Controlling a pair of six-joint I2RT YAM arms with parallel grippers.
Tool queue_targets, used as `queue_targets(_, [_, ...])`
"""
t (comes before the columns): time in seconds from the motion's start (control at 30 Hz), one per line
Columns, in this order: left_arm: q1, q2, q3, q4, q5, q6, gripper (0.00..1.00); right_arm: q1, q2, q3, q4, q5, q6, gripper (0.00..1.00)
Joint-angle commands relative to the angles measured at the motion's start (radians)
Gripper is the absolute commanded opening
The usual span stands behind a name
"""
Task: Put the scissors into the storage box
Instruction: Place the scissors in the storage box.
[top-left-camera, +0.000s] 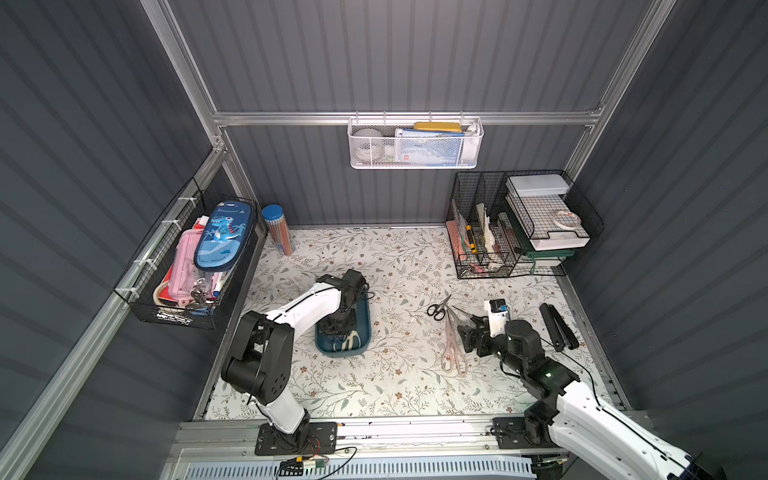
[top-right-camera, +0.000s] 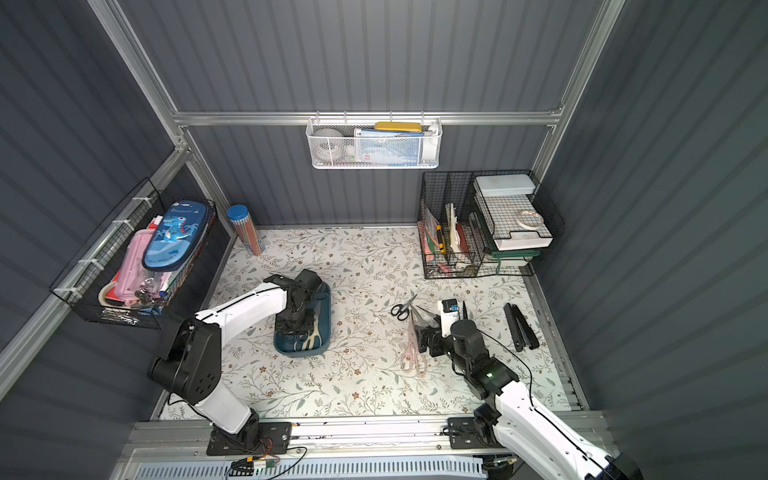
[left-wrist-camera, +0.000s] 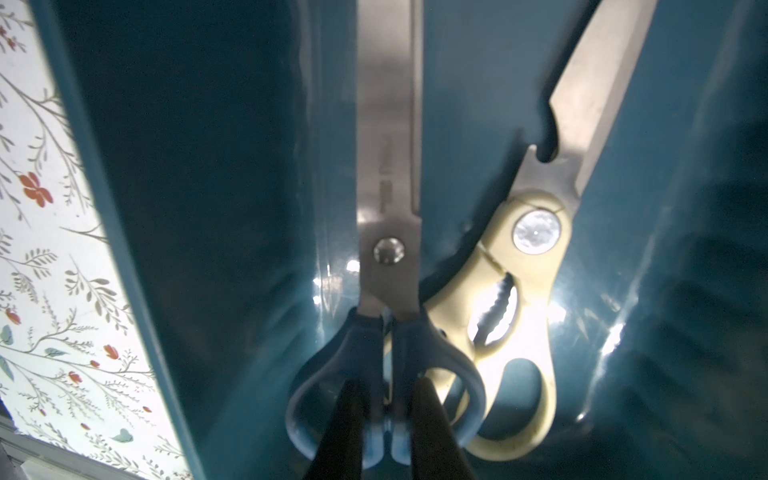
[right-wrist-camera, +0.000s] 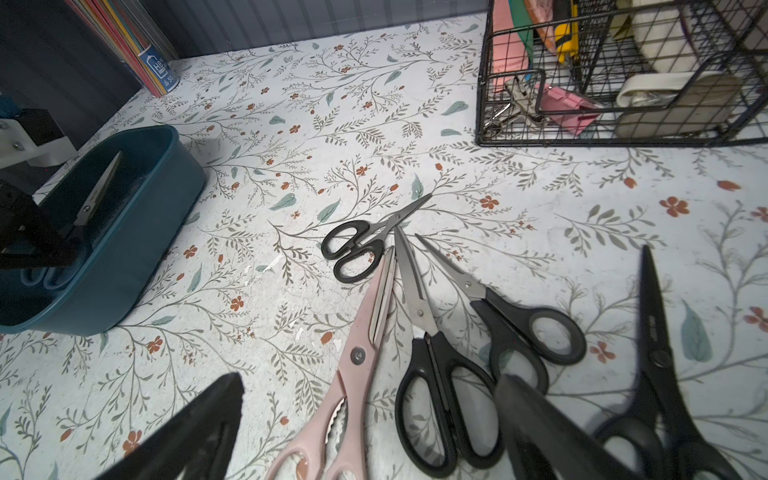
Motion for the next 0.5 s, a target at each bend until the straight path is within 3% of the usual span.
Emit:
queue_targets(0.0, [0.006,0.001,0.022,-0.007,-0.024,0.002,0.26,0.006,0.008,0.033,0.011,-0.01,-0.013,0.99])
queue_targets(0.13, [0.006,-0.025,0.015,-0.017,-0.032,-0.01,0.45,0.006,-0.002,0.032,0.006,-0.008,-0.011,0.99])
queue_targets(0.23, [0.006,-0.061,0.024,-0.036,-0.039,-0.026,0.52,0.007,-0.019,0.028,0.003,-0.005,-0.011,0.99])
queue_targets(0.37, [-0.001,-0.128,0.109,-0.07,-0.099,-0.008,0.54,0.008,-0.026,0.024,0.003,-0.004,-0.013,0.99])
queue_targets(0.47, [-0.057,-0.161,0.204,-0.064,-0.123,0.02,0.54,0.007,-0.022,0.026,0.006,-0.001,-0.011,0.99])
